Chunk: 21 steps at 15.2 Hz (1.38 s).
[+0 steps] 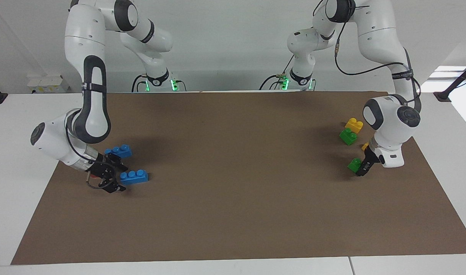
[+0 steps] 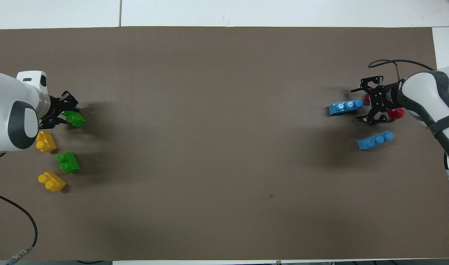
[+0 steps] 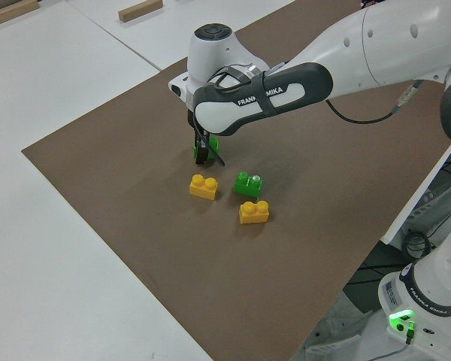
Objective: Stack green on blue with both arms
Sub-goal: 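Close the left gripper on the green brick while the right gripper grasps the blue brick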
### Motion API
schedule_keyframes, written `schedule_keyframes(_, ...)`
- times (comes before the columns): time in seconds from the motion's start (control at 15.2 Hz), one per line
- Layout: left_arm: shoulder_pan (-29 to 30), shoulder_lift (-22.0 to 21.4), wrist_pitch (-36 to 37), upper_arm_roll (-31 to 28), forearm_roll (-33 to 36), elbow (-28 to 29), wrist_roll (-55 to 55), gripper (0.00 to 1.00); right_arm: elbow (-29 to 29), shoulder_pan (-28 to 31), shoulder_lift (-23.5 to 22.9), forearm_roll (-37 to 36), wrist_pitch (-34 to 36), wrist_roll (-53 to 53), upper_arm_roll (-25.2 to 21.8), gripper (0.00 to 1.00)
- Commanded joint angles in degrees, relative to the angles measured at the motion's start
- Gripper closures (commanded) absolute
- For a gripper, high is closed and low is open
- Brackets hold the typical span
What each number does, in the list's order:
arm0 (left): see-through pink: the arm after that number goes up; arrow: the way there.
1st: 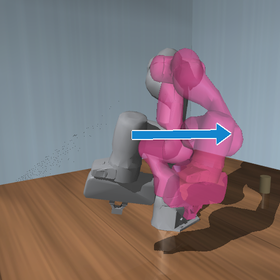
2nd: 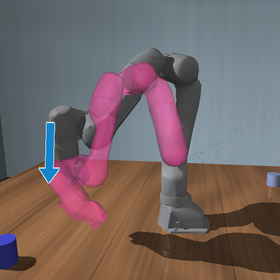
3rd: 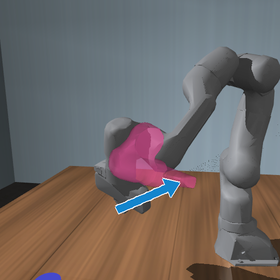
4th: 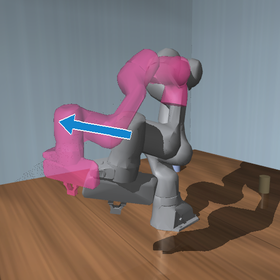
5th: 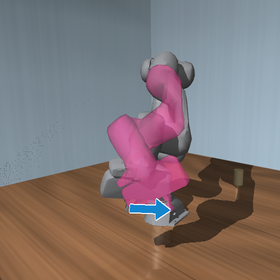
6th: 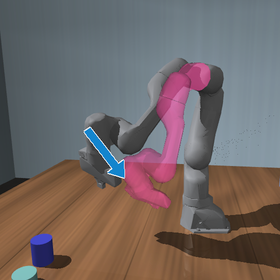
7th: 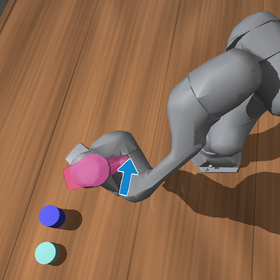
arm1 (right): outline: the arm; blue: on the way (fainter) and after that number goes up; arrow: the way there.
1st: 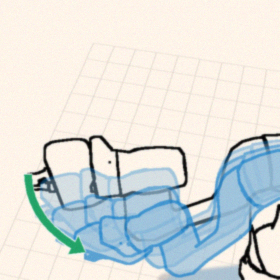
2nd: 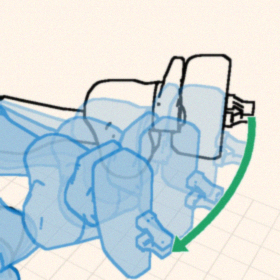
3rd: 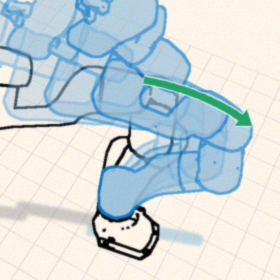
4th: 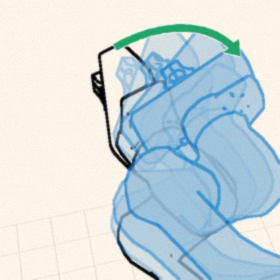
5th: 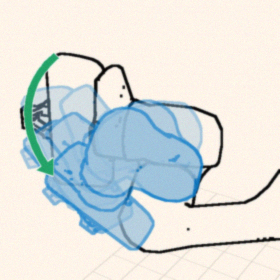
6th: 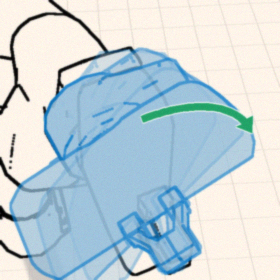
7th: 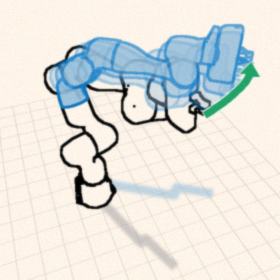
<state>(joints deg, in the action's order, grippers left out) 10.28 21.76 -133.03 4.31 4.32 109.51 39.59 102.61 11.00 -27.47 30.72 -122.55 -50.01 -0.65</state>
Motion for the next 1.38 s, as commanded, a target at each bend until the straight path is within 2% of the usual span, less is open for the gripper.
schedule_keyframes(0.0,0.2,0.0,-0.4,0.1,0.9,0.0,1.1,1.00,1.0,0.8,0.3,1.8,-1.1,2.4,0.5,0.09)
schedule_keyframes(0.33,0.1,0.0,-0.5,0.2,0.6,-0.2,1.1,1.00,0.9,0.4,0.3,1.4,-1.3,2.6,0.4,0.16)
schedule_keyframes(0.46,-0.1,0.0,-0.3,0.2,0.6,-0.3,1.2,1.00,0.8,0.3,0.3,0.7,-1.2,2.7,0.4,0.27)
schedule_keyframes(0.66,-0.6,-0.8,2.1,0.3,0.6,-1.3,1.3,1.00,0.5,0.4,0.3,0.4,-1.2,5.4,0.3,0.57)
schedule_keyframes(1.05,-4.5,-5.3,11.4,0.5,0.6,-4.5,7.8,1.00,0.1,0.3,0.2,-0.8,-1.2,10.3,0.3,1.00)
schedule_keyframes(1.32,-7.5,-8.7,17.4,0.6,0.6,-5.5,13.5,1.00,-0.9,-4.5,0.4,-0.5,-2.6,10.5,0.4,1.00)
